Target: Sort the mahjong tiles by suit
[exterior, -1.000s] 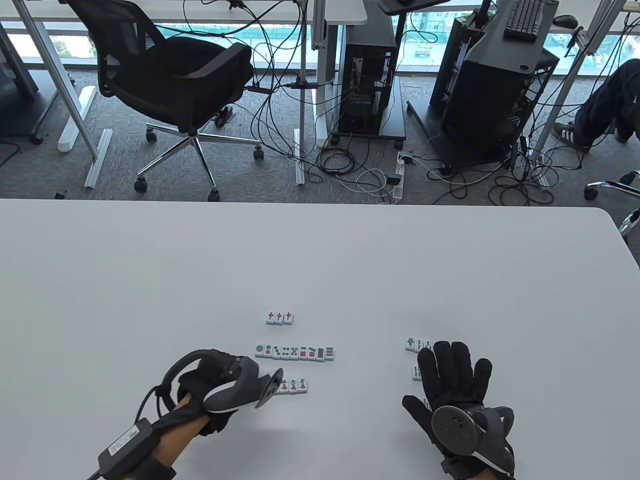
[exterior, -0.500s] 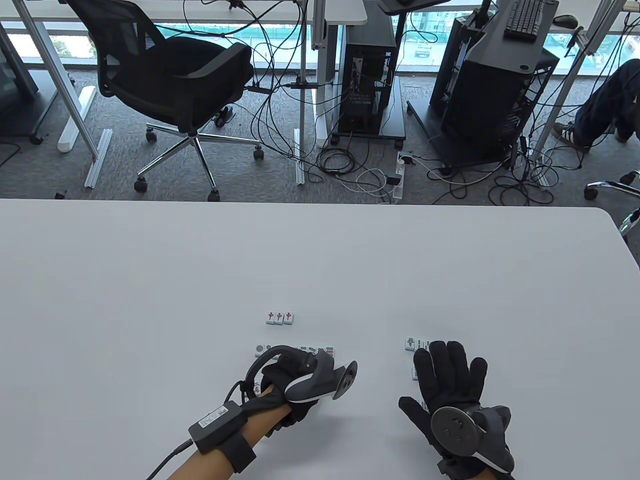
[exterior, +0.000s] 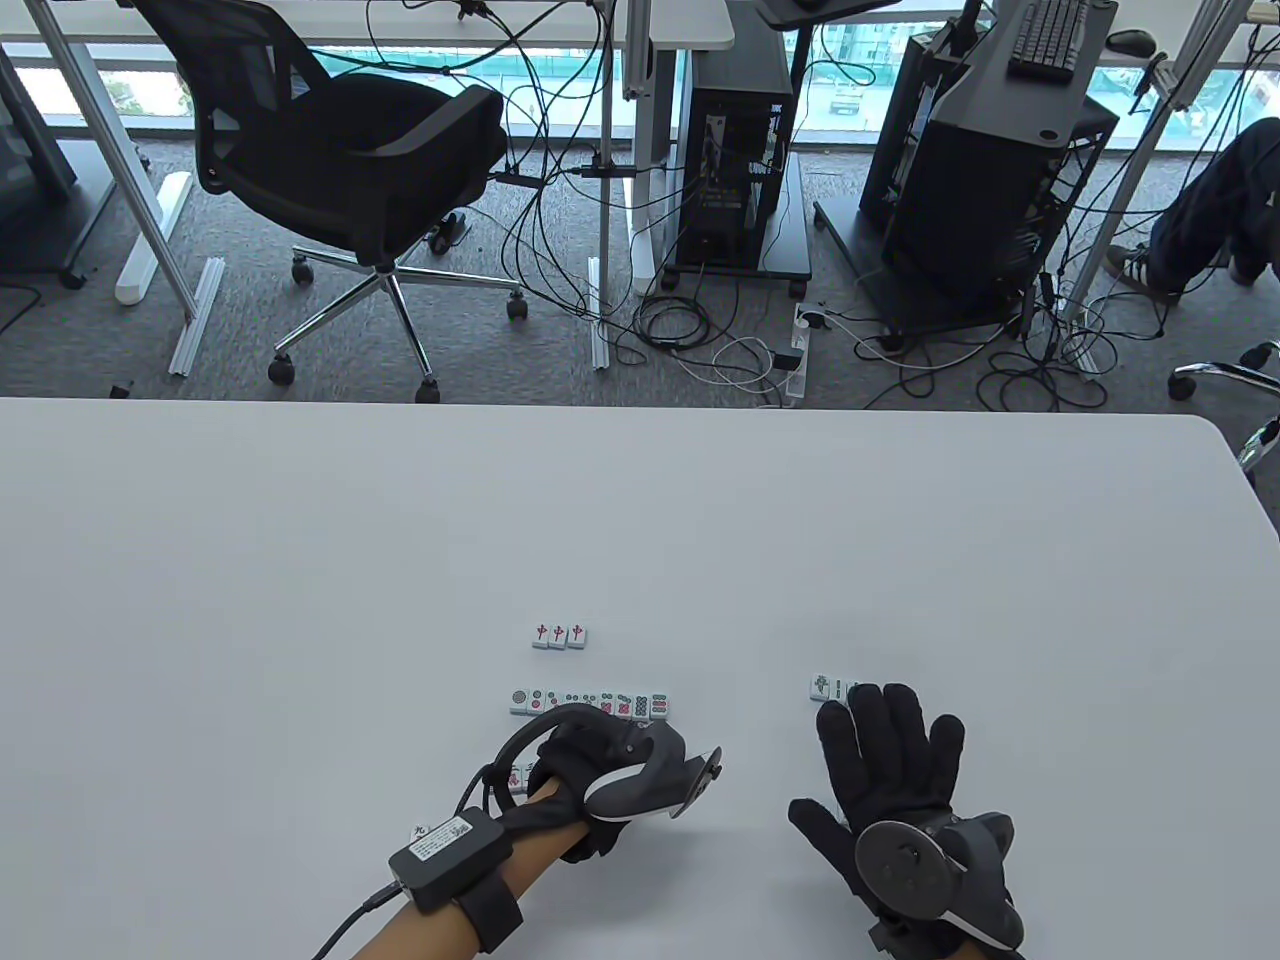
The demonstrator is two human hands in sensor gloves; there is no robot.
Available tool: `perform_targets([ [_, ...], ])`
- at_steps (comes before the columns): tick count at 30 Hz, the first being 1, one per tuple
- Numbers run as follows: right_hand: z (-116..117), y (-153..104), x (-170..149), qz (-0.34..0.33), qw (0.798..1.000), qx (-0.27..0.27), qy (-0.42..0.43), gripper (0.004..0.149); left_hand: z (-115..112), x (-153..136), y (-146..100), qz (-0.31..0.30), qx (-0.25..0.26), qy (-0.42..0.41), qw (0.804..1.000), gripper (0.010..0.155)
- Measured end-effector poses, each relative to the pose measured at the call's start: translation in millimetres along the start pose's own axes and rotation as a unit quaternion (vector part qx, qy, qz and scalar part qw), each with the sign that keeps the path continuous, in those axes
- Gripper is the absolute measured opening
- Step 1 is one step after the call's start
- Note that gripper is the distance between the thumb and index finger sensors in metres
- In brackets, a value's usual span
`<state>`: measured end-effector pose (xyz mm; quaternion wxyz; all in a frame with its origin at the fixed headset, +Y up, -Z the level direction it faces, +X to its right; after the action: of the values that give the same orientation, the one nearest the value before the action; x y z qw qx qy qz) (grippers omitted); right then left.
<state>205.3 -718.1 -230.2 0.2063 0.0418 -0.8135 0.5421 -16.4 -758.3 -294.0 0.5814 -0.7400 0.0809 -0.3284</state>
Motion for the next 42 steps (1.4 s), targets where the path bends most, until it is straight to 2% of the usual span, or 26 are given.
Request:
perform_targets([
  [3,-0.3,-0.1,0.3,-0.001,1.000,0.000,-0.001,0.082,2.9,-7.6,-16.6,0.011,0.079,0.030,0.996,0.069],
  [4,-0.2,-0.2,0.3,-0.001,1.000,-0.001,-0.001,0.082,3.1,-12.7,-22.9,0.014,0.087,0.031,0.996,0.069],
  [9,0.0,-0.5,1.2,-0.004,1.000,0.000,-0.008,0.082,-4.1,-50.9,-58.1,0.005,0.080,0.023,0.997,0.068],
  [10,-0.1,-0.6,1.3,-0.004,1.000,0.000,-0.010,0.082,-7.3,-61.0,-66.8,0.022,0.078,0.032,0.996,0.068],
  [12,-0.3,-0.7,1.3,-0.002,1.000,-0.001,-0.013,0.082,-16.0,-79.3,-80.6,0.032,0.061,0.044,0.997,0.068],
  [18,-0.7,-0.5,0.3,0.003,1.000,-0.001,-0.020,0.082,-64.9,-122.6,-106.0,0.066,-0.045,-0.001,0.997,0.069],
  [20,-0.4,-0.6,-0.8,0.006,1.000,-0.001,-0.028,0.082,-79.8,-125.6,-108.8,0.065,-0.072,-0.010,0.995,0.069],
  [23,0.6,-0.8,-2.4,0.010,0.999,0.001,-0.040,0.082,-93.8,-124.3,-108.4,0.061,-0.075,-0.029,0.995,0.069],
  [32,5.3,-0.8,-4.9,0.019,0.998,0.013,-0.055,0.082,-116.9,-112.3,-102.5,0.037,-0.083,-0.092,0.992,0.063],
  [37,5.5,-0.4,-5.1,0.021,0.998,0.017,-0.056,0.083,-115.8,-110.7,-97.4,0.019,-0.074,-0.100,0.992,0.063],
  [39,5.0,-0.3,-5.3,0.021,0.998,0.016,-0.054,0.082,-110.0,-111.6,-93.8,0.020,-0.080,-0.099,0.992,0.062],
  [42,3.4,0.2,-5.6,0.023,0.999,0.013,-0.047,0.082,-89.2,-110.9,-85.4,0.019,-0.067,-0.108,0.992,0.062],
])
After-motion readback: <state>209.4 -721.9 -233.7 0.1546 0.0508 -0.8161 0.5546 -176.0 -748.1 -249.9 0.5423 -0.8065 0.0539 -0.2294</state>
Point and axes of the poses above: the tracker on the back of each hand, its own x axis roughly to the thumb side, its own y axis roughly from the wrist to the fingertips, z = x × y, the point moved 1 cm from there along y, roughly from the wrist to the fingertips, and after that the axes turned 10 degrees about -x, right-handed, at the moved point
